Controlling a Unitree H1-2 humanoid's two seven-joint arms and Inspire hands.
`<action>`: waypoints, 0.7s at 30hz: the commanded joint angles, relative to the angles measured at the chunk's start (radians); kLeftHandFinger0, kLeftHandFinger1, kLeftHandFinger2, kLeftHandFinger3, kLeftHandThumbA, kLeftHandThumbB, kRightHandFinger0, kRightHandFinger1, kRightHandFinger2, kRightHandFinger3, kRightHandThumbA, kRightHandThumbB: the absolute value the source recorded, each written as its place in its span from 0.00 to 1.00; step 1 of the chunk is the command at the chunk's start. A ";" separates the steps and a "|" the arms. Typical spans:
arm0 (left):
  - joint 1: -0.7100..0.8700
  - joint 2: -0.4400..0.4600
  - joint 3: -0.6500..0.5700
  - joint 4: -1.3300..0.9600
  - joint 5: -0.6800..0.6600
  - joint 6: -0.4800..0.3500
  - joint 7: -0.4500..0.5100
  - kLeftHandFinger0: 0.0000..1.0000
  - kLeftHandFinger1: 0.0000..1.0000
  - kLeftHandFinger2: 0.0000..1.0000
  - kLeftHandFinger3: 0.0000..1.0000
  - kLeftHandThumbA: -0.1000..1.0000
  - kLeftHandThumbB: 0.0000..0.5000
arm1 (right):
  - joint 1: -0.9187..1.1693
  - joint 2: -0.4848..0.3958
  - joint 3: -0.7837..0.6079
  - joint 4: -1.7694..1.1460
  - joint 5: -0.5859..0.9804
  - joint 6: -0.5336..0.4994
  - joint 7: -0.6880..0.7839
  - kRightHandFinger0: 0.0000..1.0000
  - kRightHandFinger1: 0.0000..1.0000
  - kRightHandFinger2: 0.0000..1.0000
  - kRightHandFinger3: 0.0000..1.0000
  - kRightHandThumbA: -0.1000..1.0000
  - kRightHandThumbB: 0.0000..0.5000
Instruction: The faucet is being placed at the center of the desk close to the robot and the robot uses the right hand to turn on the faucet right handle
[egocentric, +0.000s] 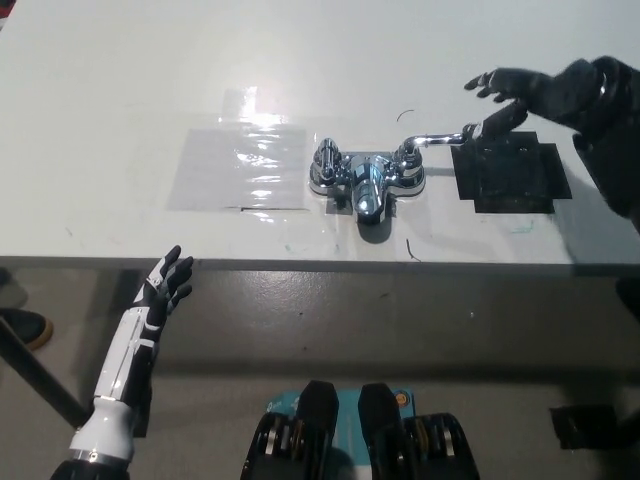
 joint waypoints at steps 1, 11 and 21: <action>-0.013 0.028 0.017 -0.025 -0.027 -0.033 -0.014 1.00 1.00 1.00 1.00 1.00 0.53 | 0.028 -0.349 -0.166 -1.032 0.503 0.209 0.484 1.00 1.00 1.00 1.00 0.81 1.00; -0.091 0.035 0.032 0.014 -0.033 -0.029 -0.007 1.00 1.00 1.00 1.00 1.00 0.52 | 0.059 -0.455 -0.612 -1.266 0.766 0.209 0.090 1.00 1.00 1.00 1.00 1.00 0.84; -0.114 0.032 0.035 0.033 -0.037 -0.029 -0.003 1.00 1.00 1.00 1.00 1.00 0.51 | -0.013 -0.442 -0.749 -1.289 0.867 0.209 -0.090 1.00 1.00 1.00 1.00 1.00 0.84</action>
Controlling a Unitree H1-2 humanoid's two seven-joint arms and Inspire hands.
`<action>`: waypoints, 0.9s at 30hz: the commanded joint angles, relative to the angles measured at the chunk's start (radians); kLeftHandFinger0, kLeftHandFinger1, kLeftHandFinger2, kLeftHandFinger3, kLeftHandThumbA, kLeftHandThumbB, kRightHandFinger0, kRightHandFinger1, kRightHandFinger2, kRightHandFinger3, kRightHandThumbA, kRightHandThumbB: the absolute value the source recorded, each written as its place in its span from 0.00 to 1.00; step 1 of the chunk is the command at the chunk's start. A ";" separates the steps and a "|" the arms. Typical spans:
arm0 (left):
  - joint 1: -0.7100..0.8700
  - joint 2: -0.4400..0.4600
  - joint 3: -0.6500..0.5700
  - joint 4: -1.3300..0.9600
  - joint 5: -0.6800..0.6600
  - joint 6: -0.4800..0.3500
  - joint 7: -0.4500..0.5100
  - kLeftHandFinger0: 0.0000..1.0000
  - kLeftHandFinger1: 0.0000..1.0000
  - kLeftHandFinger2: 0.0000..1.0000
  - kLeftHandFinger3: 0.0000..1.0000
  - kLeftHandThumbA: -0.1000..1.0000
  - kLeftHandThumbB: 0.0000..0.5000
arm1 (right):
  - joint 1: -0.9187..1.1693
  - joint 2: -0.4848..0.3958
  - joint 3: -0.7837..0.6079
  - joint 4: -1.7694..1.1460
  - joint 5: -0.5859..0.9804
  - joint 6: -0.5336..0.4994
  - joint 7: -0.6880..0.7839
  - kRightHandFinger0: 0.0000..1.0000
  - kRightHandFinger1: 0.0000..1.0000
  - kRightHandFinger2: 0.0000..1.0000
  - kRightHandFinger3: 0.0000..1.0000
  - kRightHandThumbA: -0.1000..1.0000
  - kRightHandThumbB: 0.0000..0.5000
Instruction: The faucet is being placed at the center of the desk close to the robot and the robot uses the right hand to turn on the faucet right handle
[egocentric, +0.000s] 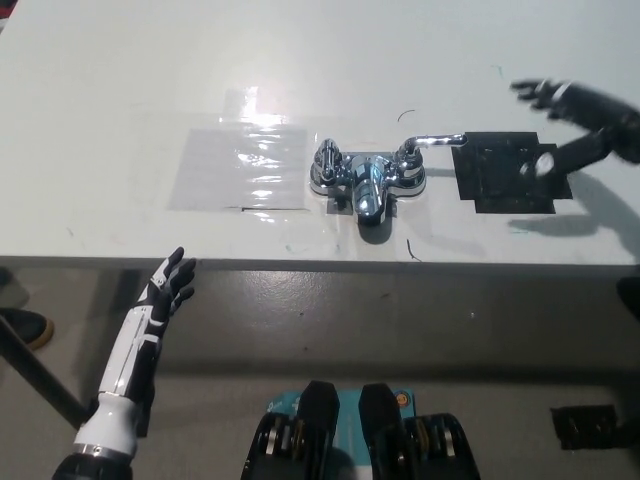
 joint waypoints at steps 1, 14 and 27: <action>-0.092 0.031 0.034 -0.008 -0.038 -0.035 -0.003 1.00 1.00 1.00 1.00 1.00 0.52 | -0.321 -0.273 -0.462 -0.696 0.630 0.135 -0.146 1.00 1.00 1.00 1.00 1.00 0.83; -0.145 0.032 0.037 0.003 -0.042 -0.012 -0.003 1.00 1.00 1.00 1.00 1.00 0.56 | -0.037 -0.257 -0.727 -1.111 0.925 0.135 -0.284 1.00 1.00 1.00 1.00 1.00 0.97; -0.150 0.035 0.031 -0.005 -0.056 -0.027 -0.018 1.00 1.00 1.00 1.00 1.00 0.45 | 0.504 -0.033 -0.706 -1.323 1.032 -0.072 -0.354 1.00 1.00 1.00 1.00 1.00 0.97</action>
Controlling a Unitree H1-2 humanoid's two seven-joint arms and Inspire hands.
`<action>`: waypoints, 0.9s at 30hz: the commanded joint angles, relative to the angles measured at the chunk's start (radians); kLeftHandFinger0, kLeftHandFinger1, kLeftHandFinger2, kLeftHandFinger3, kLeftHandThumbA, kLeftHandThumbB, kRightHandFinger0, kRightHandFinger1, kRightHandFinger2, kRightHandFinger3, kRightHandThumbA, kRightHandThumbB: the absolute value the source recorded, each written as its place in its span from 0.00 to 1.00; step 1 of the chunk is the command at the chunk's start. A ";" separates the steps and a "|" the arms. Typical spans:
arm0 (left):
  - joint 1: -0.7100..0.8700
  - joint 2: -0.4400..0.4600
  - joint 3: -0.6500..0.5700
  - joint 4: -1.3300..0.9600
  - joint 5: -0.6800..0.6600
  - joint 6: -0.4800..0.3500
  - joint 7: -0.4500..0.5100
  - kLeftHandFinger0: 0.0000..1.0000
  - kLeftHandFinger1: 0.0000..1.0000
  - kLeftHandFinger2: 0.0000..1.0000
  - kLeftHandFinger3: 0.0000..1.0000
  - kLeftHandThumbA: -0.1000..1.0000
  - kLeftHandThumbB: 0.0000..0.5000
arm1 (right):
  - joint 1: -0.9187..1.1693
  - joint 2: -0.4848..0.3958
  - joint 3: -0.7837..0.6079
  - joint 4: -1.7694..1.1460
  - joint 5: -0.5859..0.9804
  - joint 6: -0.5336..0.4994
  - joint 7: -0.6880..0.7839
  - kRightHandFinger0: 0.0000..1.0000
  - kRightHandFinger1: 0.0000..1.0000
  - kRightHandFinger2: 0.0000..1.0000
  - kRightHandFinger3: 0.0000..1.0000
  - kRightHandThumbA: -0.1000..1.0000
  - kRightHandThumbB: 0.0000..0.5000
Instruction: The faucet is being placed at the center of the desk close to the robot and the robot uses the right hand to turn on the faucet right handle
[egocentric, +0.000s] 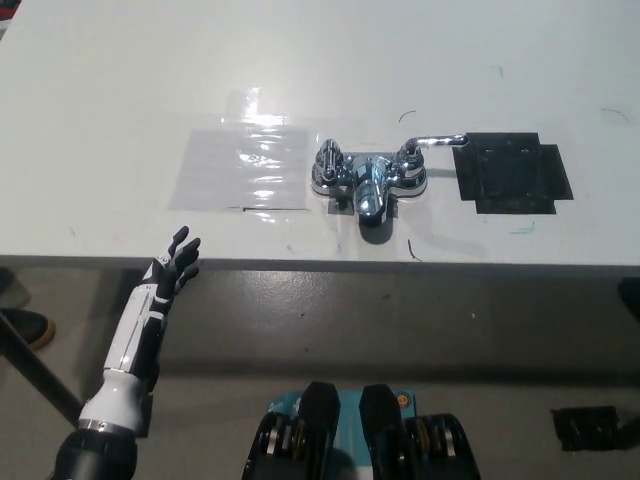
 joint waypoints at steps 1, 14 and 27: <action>-0.091 0.034 0.032 -0.039 -0.061 -0.027 -0.019 1.00 1.00 1.00 1.00 1.00 0.43 | 0.218 0.063 -0.151 -0.524 0.545 -0.124 -0.229 1.00 1.00 1.00 1.00 1.00 0.94; -0.053 0.026 0.024 -0.060 -0.057 -0.030 -0.018 1.00 1.00 1.00 1.00 1.00 0.44 | 0.383 0.401 0.090 -0.045 0.180 -0.227 -0.048 1.00 1.00 1.00 1.00 1.00 0.59; 0.030 0.029 0.011 -0.079 -0.062 -0.037 -0.039 1.00 1.00 1.00 1.00 1.00 0.43 | 0.447 0.452 0.201 0.321 0.088 -0.376 -0.050 1.00 1.00 1.00 1.00 1.00 0.43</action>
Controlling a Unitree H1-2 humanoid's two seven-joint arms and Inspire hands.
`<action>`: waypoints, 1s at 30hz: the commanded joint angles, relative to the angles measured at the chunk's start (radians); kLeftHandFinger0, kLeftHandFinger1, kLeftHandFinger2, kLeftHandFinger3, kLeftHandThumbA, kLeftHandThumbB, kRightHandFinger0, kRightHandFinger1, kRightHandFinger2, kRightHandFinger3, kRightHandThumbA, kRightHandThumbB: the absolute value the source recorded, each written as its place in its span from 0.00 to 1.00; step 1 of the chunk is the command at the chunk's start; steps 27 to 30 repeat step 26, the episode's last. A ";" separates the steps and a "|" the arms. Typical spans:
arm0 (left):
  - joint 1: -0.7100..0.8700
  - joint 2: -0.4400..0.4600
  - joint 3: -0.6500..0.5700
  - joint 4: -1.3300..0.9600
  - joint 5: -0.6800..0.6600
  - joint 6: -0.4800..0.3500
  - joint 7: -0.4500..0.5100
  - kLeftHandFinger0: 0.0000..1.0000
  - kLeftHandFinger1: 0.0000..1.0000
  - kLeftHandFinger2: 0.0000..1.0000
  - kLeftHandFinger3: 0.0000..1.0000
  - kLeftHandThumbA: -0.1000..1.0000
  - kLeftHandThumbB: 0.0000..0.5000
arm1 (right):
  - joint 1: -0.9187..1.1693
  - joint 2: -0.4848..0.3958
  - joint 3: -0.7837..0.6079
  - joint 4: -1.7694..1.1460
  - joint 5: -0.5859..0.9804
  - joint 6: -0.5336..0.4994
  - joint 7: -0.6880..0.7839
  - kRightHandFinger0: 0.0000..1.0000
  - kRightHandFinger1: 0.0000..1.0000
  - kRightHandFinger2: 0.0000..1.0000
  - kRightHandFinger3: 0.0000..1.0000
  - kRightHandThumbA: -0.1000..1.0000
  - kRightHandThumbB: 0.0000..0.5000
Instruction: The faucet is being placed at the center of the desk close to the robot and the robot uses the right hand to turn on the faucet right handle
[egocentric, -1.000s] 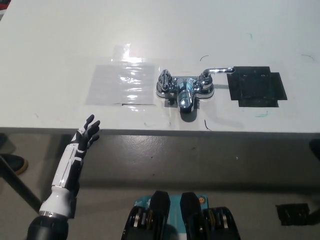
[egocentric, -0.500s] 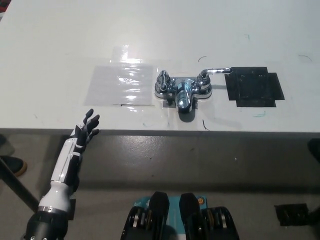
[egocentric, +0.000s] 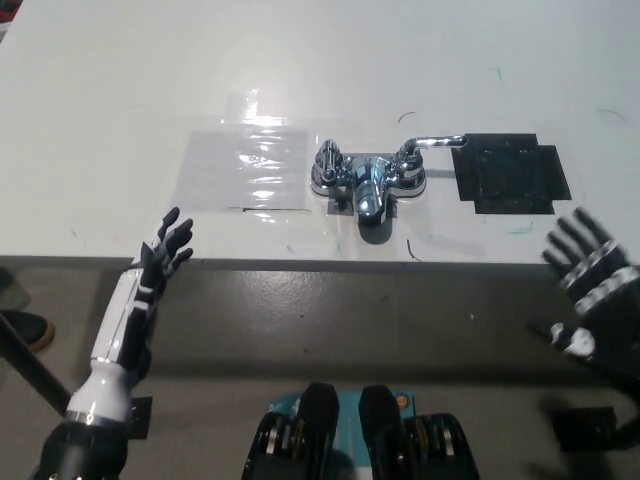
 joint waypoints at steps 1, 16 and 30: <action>0.038 0.016 -0.002 -0.032 -0.010 -0.033 -0.018 1.00 1.00 1.00 1.00 1.00 0.43 | 0.027 0.012 0.044 0.050 -0.051 -0.146 0.001 1.00 1.00 1.00 1.00 1.00 0.43; 0.101 0.008 -0.010 -0.037 0.000 -0.027 -0.014 1.00 1.00 1.00 1.00 1.00 0.42 | 0.111 0.003 0.105 0.064 -0.070 -0.177 -0.018 1.00 1.00 1.00 1.00 1.00 0.38; 0.146 0.004 -0.021 -0.050 0.012 -0.019 -0.012 1.00 1.00 1.00 1.00 1.00 0.48 | 0.151 -0.006 0.137 0.087 -0.139 -0.219 -0.041 1.00 1.00 1.00 1.00 1.00 0.43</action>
